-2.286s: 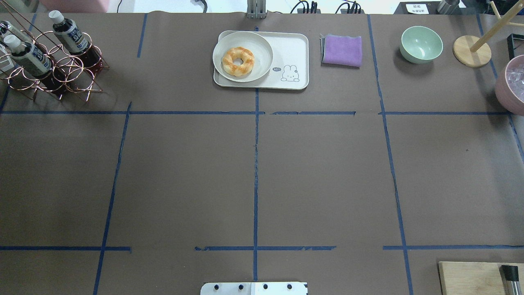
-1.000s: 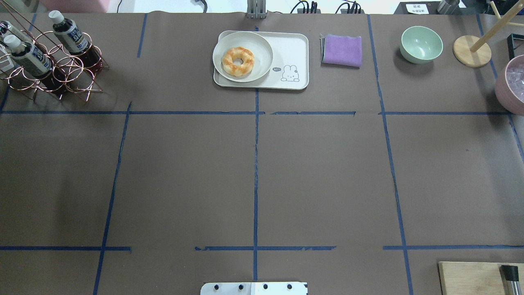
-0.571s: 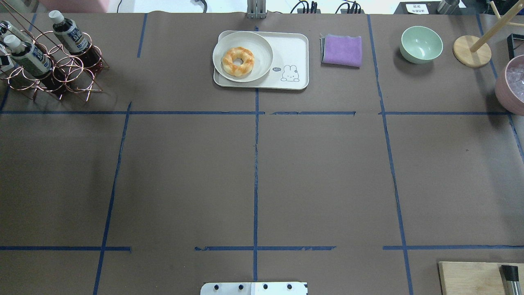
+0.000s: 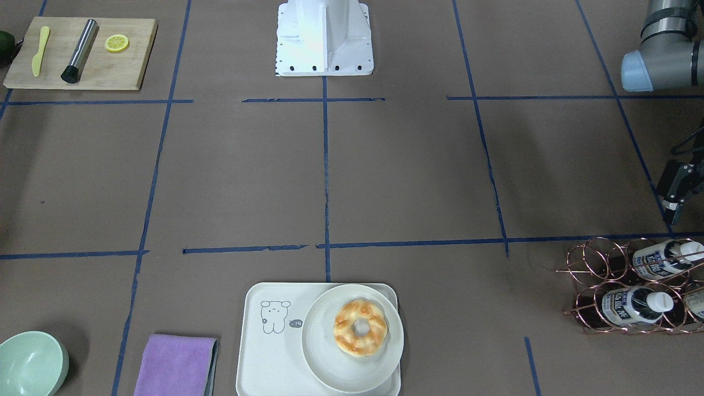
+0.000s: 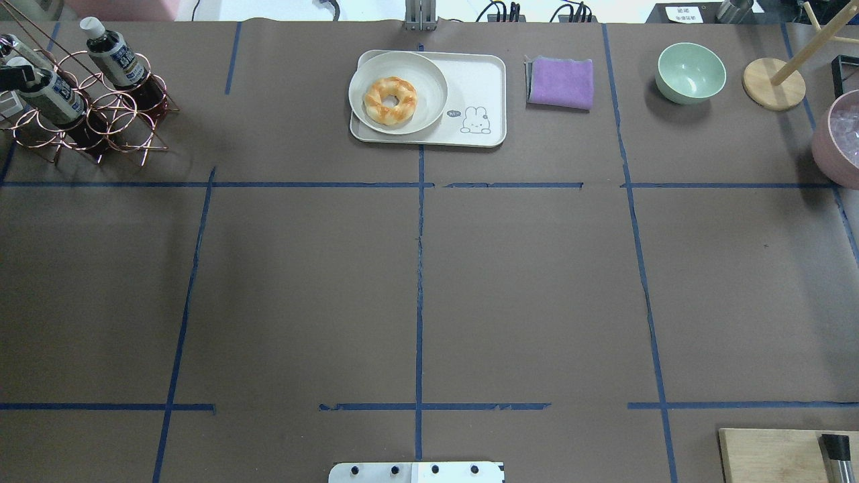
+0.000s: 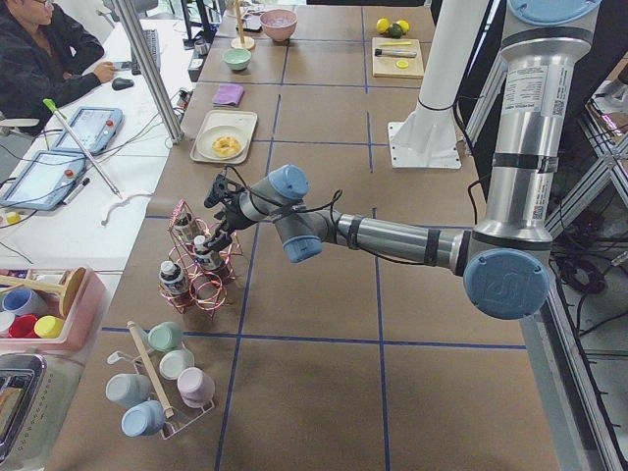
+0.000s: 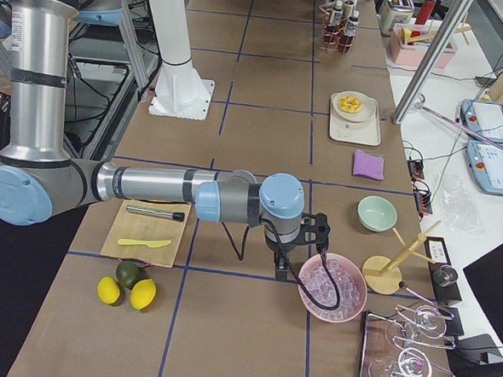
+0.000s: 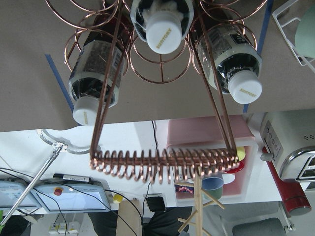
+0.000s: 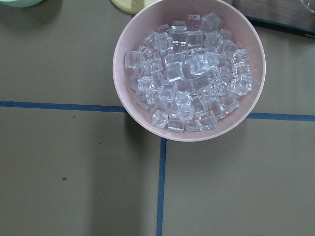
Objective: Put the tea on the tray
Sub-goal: 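Move the left gripper toward the dark tea bottle in the copper rack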
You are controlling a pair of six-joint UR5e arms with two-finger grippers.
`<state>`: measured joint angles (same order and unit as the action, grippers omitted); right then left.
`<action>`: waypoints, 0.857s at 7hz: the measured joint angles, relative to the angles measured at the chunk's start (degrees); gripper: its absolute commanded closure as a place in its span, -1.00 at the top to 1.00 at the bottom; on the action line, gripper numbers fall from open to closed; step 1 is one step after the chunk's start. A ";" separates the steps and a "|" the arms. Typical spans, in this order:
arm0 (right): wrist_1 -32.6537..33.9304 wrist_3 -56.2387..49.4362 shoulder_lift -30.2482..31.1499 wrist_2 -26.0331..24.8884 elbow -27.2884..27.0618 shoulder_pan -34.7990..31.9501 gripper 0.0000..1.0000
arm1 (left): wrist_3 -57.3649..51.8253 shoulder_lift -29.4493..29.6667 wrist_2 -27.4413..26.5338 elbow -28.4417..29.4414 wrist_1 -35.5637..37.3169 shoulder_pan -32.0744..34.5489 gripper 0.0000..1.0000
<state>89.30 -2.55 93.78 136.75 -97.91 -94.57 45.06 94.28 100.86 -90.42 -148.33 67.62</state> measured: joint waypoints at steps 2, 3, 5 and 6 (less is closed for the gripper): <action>0.00 0.06 -0.02 0.01 -0.05 0.00 1.00 | 0.07 2.35 -0.44 4.30 -2.56 -0.17 0.78; 0.00 0.08 -0.05 0.01 -0.06 0.00 1.00 | 0.10 2.96 -0.50 5.28 -3.09 -0.44 0.72; 0.00 0.09 -0.08 0.01 -0.02 0.00 1.00 | 0.12 3.84 -0.55 6.80 -3.42 -0.84 0.64; 0.00 0.09 -0.08 0.01 -0.04 0.00 1.00 | 0.10 4.07 -0.54 7.29 -3.47 -0.87 0.59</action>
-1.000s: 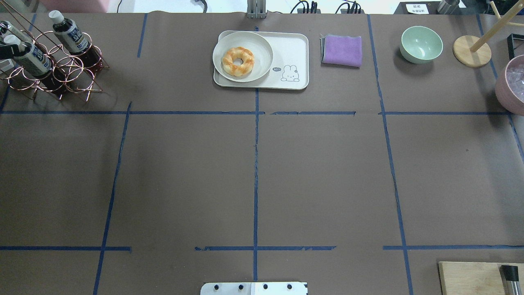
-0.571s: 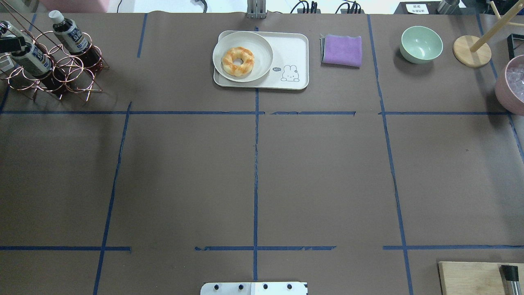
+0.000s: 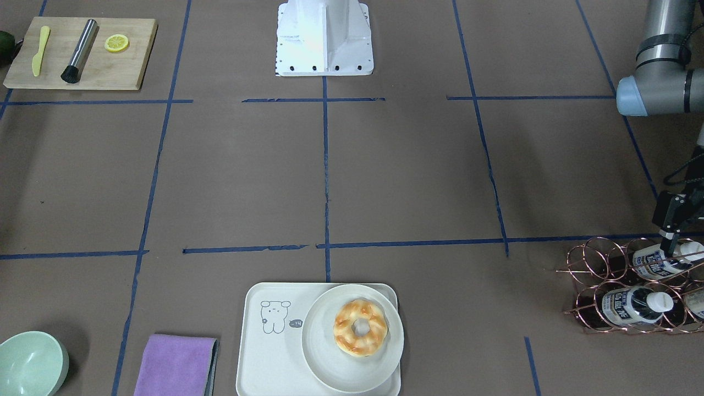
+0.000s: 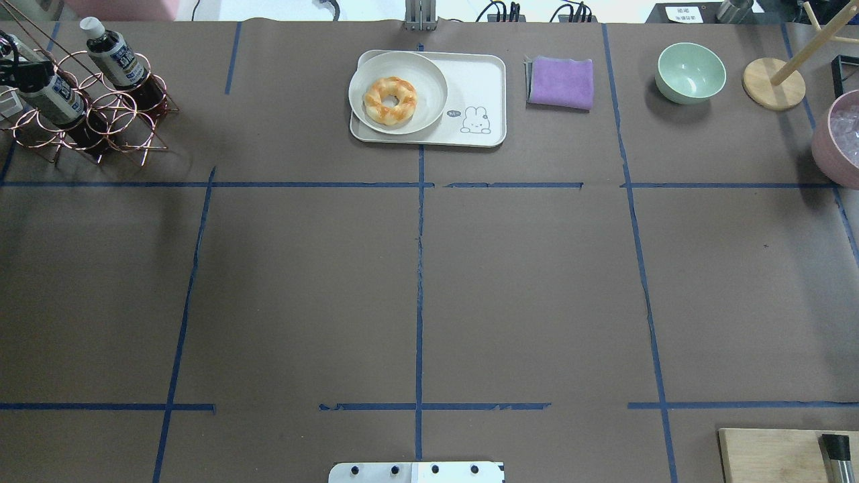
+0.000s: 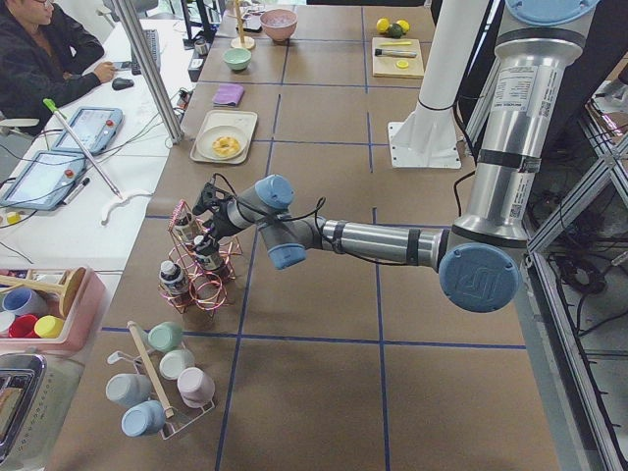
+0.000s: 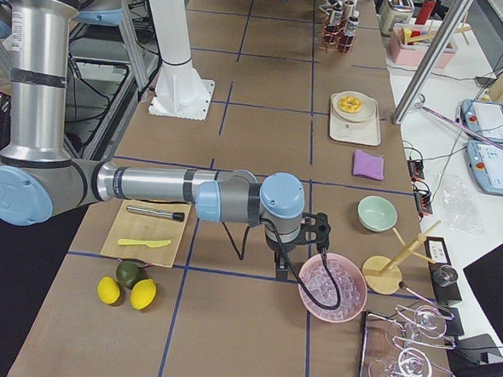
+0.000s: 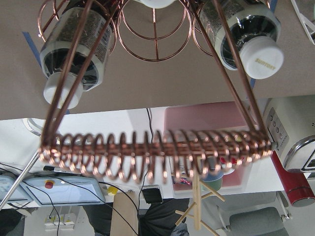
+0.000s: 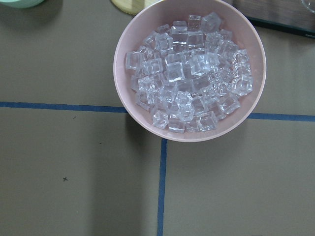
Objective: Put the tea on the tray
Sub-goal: 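Move the left gripper toward the dark tea bottle in the copper rack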
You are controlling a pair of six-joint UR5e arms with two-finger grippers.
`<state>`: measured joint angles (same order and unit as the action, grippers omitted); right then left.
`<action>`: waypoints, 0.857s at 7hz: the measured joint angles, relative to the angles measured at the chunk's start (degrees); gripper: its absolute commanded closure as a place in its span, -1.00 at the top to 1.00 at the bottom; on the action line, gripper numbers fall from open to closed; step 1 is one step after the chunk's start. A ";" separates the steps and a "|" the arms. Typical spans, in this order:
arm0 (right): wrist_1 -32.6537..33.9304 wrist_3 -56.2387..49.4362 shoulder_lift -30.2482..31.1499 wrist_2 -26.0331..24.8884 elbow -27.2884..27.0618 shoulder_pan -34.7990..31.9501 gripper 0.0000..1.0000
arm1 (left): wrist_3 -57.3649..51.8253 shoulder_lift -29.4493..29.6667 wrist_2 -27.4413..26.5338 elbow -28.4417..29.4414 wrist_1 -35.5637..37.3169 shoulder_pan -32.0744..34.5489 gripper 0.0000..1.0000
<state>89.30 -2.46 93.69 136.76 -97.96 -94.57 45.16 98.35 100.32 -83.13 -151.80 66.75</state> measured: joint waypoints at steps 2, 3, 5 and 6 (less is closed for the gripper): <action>0.00 0.06 0.00 0.06 -0.03 0.00 1.00 | -0.08 0.05 -0.01 0.32 0.01 -0.03 0.47; 0.00 0.08 0.00 0.08 -0.04 0.00 1.00 | -0.15 -0.03 0.02 0.37 -0.01 -0.03 0.35; 0.00 0.09 0.00 0.09 -0.07 0.00 1.00 | -0.34 -0.12 0.04 0.45 -0.03 -0.04 -0.25; 0.00 0.09 0.00 0.09 -0.10 0.00 1.00 | -0.49 -0.15 0.05 0.42 -0.05 -0.02 -0.81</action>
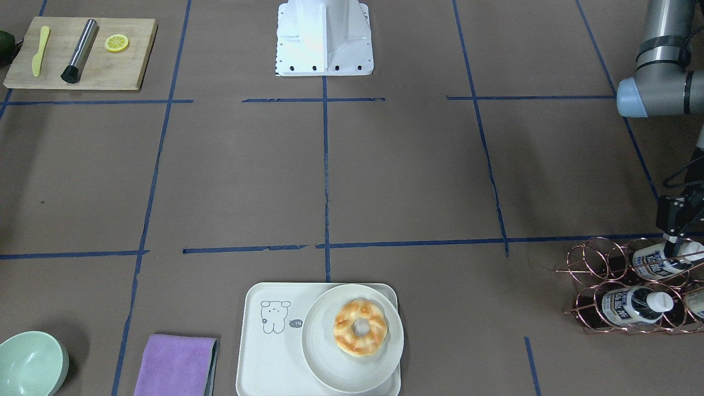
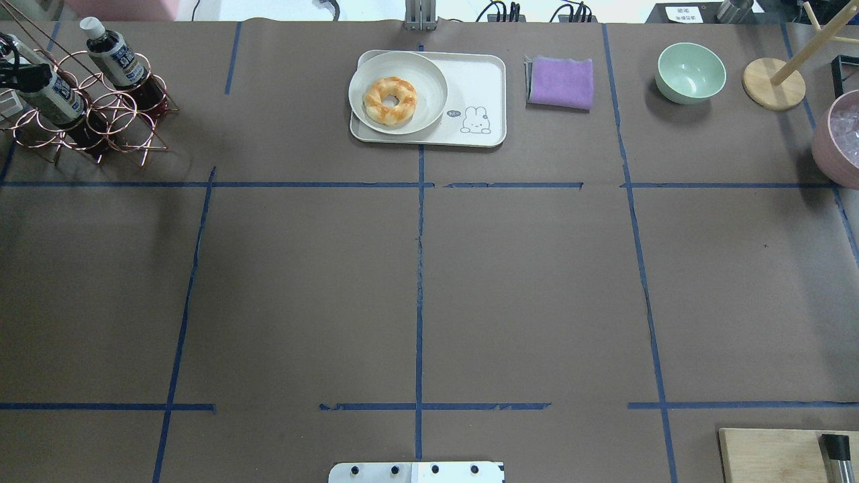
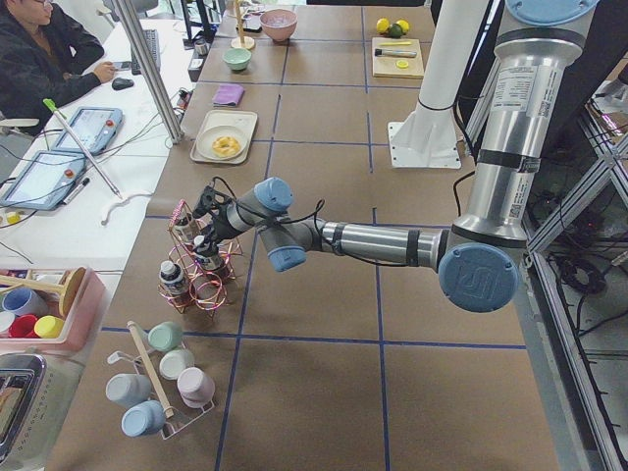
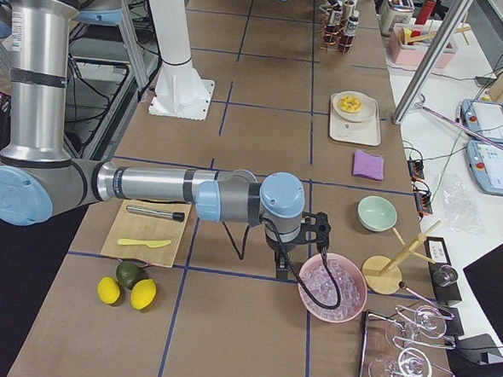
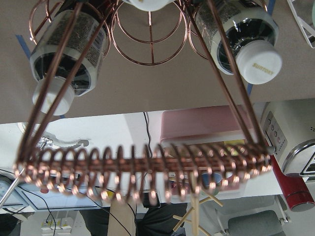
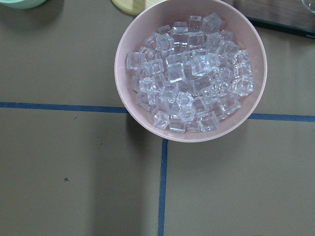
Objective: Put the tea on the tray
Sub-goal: 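Move the left gripper toward the dark tea bottle in the copper rack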
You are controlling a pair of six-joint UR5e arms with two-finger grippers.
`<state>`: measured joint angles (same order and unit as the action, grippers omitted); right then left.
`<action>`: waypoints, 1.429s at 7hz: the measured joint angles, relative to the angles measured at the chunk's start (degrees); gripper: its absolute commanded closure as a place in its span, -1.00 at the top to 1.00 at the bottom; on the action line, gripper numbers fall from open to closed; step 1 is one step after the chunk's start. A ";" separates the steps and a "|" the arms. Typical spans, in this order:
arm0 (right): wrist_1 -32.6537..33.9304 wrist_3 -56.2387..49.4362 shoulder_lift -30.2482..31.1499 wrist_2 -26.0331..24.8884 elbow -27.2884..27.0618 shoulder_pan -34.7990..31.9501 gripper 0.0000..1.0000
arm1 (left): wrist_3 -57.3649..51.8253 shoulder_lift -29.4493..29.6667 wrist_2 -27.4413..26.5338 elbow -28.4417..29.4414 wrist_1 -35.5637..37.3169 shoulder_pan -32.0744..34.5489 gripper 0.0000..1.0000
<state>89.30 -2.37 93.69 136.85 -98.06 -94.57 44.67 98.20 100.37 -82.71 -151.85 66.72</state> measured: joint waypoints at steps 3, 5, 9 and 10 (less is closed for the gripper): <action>0.00 0.00 0.00 0.02 -0.03 0.00 1.00 | -0.20 -0.17 0.18 -0.70 0.12 0.13 -1.00; 0.00 0.00 0.02 0.12 -0.12 -0.02 1.00 | -0.27 -0.42 0.18 -1.15 0.15 0.40 -1.00; 0.00 0.00 0.50 0.94 -0.37 -0.08 1.00 | -0.35 -0.77 0.92 -3.98 0.59 2.44 -1.00; 0.00 0.00 0.59 0.98 -0.38 -0.09 1.00 | -0.36 -0.83 1.45 -4.25 0.60 3.08 -1.00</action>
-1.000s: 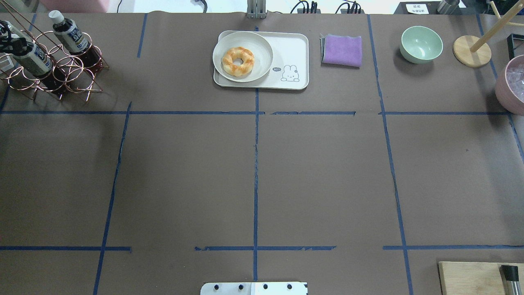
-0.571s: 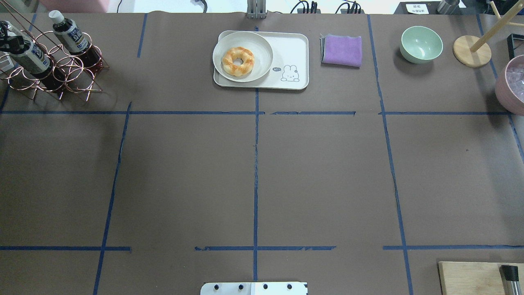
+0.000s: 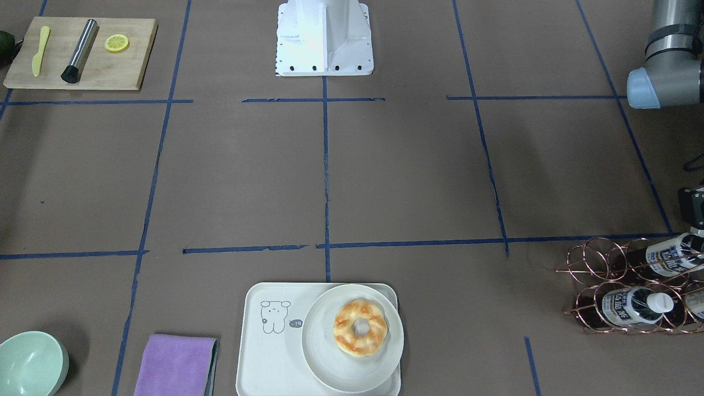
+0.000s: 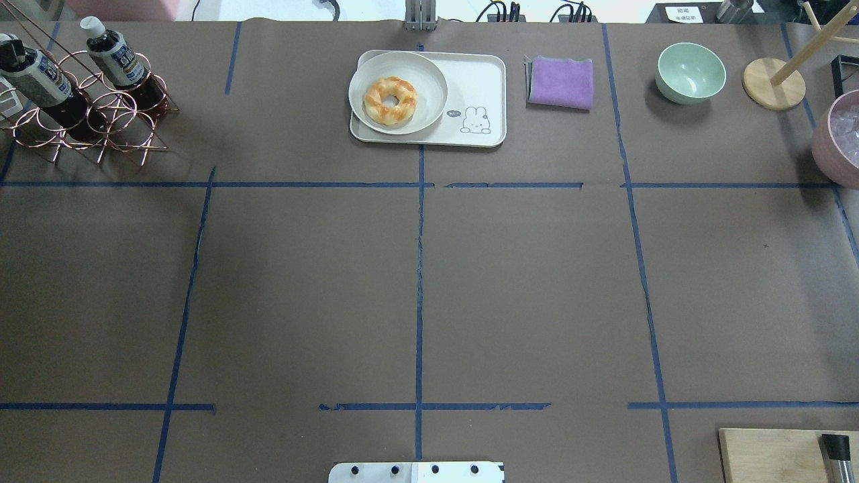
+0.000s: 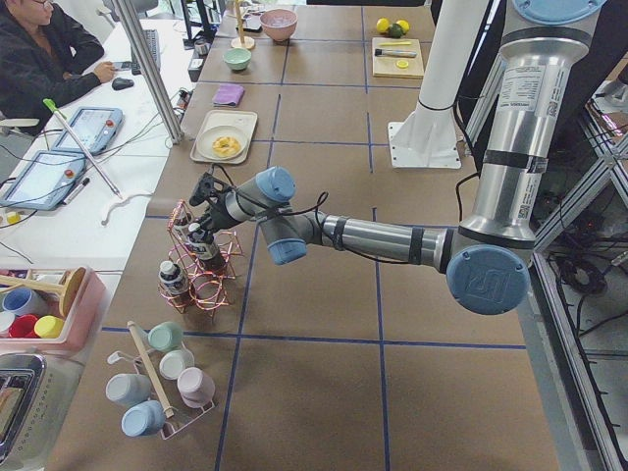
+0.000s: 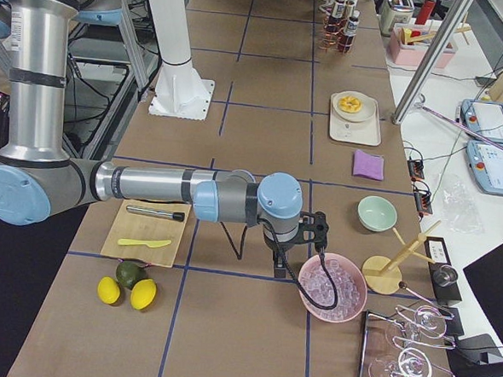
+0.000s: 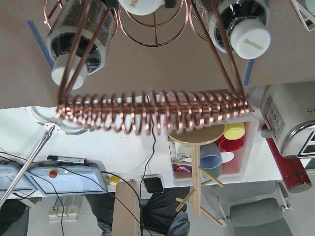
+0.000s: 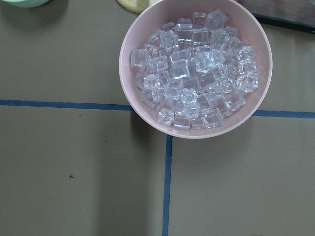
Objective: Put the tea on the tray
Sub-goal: 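Move the left gripper toward the dark tea bottle in the copper rack, then grasp the dark tea bottle with the left gripper and lift it out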
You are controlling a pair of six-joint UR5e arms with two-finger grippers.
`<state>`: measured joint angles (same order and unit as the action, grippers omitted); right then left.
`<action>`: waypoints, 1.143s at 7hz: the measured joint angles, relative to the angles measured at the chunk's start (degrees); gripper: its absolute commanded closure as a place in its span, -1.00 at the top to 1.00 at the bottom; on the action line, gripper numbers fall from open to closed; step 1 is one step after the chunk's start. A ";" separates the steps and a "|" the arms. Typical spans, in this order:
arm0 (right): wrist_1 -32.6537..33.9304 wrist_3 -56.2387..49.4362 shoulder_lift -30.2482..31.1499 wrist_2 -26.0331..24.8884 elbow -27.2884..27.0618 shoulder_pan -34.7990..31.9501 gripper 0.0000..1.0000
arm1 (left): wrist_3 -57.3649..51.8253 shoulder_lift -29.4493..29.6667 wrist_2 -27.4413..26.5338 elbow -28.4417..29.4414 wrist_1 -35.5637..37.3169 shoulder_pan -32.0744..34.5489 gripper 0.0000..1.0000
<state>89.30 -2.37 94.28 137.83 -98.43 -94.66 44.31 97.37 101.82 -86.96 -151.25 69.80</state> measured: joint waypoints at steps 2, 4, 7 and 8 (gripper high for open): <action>0.00 0.00 0.09 0.06 0.00 0.00 1.00 | 0.00 -0.09 4.40 -0.12 0.04 3.81 -1.00; 0.00 0.00 0.11 0.07 -0.05 0.00 1.00 | -0.01 -1.91 10.56 -2.75 0.23 8.55 -1.00; 0.00 0.00 0.13 0.06 0.01 0.00 1.00 | 0.03 -5.69 12.56 -15.78 9.87 9.70 -1.00; 0.00 0.00 0.17 0.04 0.05 0.00 1.00 | 0.34 -5.92 12.43 -21.91 16.67 9.68 -1.00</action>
<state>89.30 -2.37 94.45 137.86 -98.38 -94.66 44.65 91.45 114.26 -108.87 -134.58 79.47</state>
